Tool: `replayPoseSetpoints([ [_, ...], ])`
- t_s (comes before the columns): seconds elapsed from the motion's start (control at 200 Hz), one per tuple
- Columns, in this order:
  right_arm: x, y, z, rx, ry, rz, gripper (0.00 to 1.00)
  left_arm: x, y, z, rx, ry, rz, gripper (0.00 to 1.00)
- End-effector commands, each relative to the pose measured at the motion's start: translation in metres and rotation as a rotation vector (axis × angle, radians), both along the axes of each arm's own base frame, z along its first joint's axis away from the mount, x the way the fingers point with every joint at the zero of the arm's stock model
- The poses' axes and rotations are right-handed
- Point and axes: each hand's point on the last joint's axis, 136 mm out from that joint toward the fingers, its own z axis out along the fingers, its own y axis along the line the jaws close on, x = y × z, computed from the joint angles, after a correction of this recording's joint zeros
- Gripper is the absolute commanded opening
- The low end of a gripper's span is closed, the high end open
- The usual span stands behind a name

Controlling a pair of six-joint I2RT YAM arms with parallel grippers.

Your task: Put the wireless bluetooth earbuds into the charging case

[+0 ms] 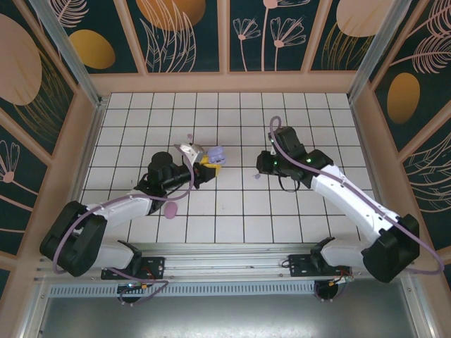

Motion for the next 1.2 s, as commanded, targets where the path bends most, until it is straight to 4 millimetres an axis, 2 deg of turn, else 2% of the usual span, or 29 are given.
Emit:
replayPoseSetpoints([
  [0.0,-0.021,0.011,0.006,0.030,0.040,0.047,0.15,0.009,-0.007,0.015,-0.031,-0.065,0.000,0.00],
  [0.12,-0.028,0.026,0.018,0.053,0.020,0.092,0.15,0.011,-0.009,0.012,-0.004,-0.096,-0.007,0.00],
  [0.29,-0.023,0.038,0.028,0.103,-0.005,0.120,0.14,0.011,-0.010,0.007,0.010,-0.139,-0.020,0.00],
  [0.626,-0.016,0.090,0.061,0.172,-0.069,0.231,0.14,-0.002,-0.013,0.005,-0.007,-0.204,-0.087,0.00],
  [0.856,-0.006,0.115,0.057,0.125,-0.083,0.283,0.14,-0.009,-0.013,0.007,-0.005,-0.213,-0.112,0.00],
  [1.196,-0.001,0.129,0.046,0.098,-0.075,0.307,0.14,-0.013,-0.010,0.009,0.004,-0.217,-0.110,0.00],
])
